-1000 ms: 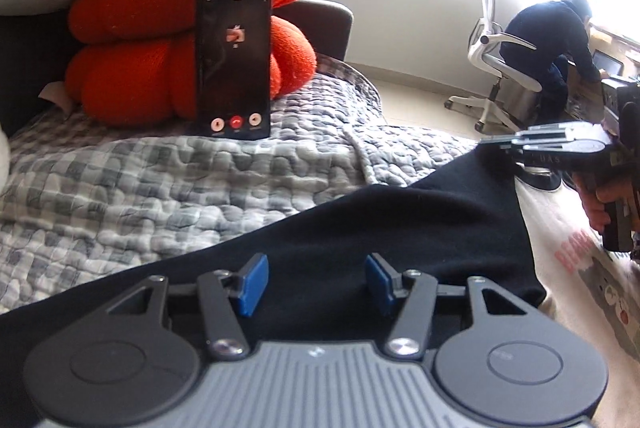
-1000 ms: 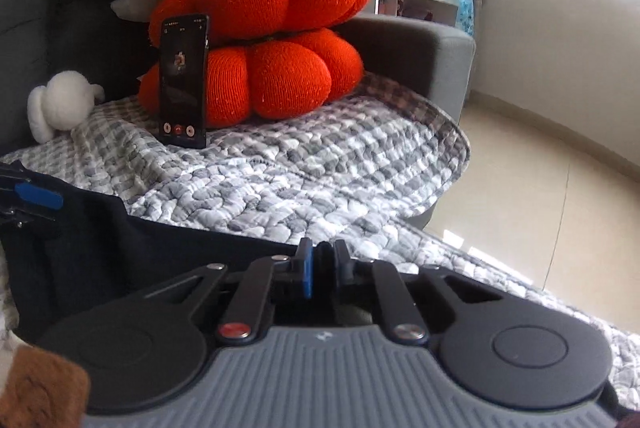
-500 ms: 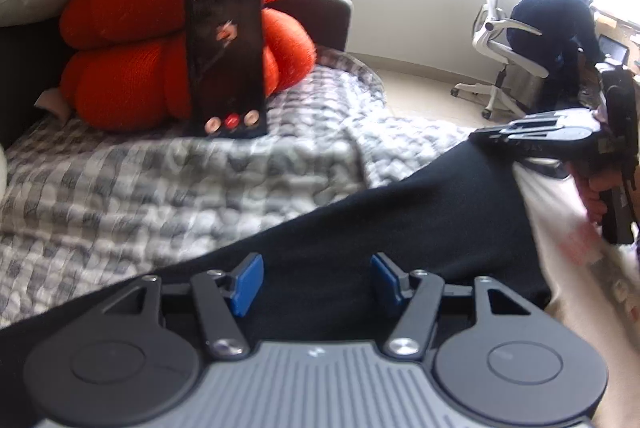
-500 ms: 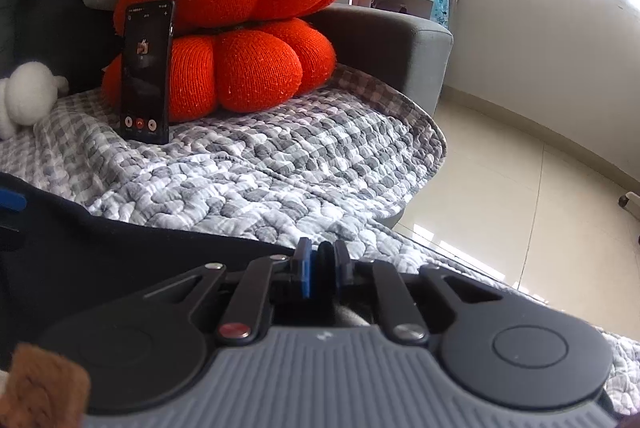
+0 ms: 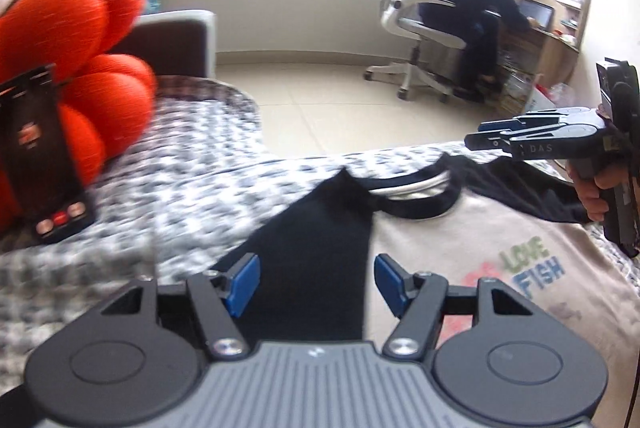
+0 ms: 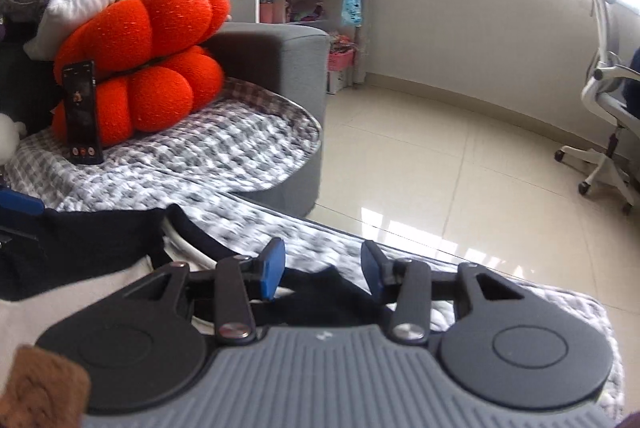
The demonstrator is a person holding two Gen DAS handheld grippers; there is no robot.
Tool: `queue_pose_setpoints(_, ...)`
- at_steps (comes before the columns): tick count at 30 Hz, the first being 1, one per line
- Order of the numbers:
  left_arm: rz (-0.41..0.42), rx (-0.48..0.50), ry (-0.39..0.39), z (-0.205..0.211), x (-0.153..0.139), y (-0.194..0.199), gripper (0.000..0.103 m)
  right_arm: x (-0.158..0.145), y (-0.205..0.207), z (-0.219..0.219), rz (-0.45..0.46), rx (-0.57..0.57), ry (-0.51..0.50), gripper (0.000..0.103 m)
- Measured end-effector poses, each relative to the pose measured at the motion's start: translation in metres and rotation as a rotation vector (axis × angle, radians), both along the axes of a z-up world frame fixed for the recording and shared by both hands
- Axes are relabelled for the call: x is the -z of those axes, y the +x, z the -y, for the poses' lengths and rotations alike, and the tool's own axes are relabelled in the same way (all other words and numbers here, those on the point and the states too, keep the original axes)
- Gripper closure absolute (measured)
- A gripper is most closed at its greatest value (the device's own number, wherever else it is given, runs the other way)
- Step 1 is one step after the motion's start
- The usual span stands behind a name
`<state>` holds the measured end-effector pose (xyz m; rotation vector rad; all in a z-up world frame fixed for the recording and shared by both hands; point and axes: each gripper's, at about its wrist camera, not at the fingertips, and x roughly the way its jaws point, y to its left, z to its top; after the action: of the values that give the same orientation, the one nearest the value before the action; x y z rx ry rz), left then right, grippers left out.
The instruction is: Fold clothes
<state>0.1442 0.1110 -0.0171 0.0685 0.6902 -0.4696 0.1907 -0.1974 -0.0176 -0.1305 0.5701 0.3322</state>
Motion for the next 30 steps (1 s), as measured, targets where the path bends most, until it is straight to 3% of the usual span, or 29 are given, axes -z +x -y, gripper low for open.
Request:
queue_pose_setpoints(9, 0.001, 0.241, -0.076, 0.108, 0.014, 0.005, 0.037, 0.019, -0.049, 0.096, -0.04, 0.168, -0.032, 0.058)
queue_pose_setpoints(15, -0.026, 0.336, -0.115, 0.147, 0.048, 0.003, 0.021, 0.033, -0.064, 0.121, -0.05, 0.221, -0.049, 0.058)
queue_pose_setpoints(16, -0.023, 0.345, -0.116, 0.148, 0.05, 0.001, 0.014, 0.034, -0.064, 0.122, -0.05, 0.223, -0.048, 0.058)
queue_pose_setpoints(18, -0.013, 0.363, -0.108, 0.151, 0.051, -0.003, 0.0, 0.037, -0.064, 0.125, -0.049, 0.226, -0.046, 0.058)
queue_pose_setpoints(23, 0.01, 0.383, -0.063, 0.157, 0.052, -0.01, 0.0, 0.046, -0.062, 0.132, -0.038, 0.27, -0.053, 0.058)
queue_pose_setpoints(30, 0.084, 0.389, 0.092, 0.173, 0.053, -0.023, 0.0, 0.051, -0.059, 0.133, -0.009, 0.317, -0.024, 0.058)
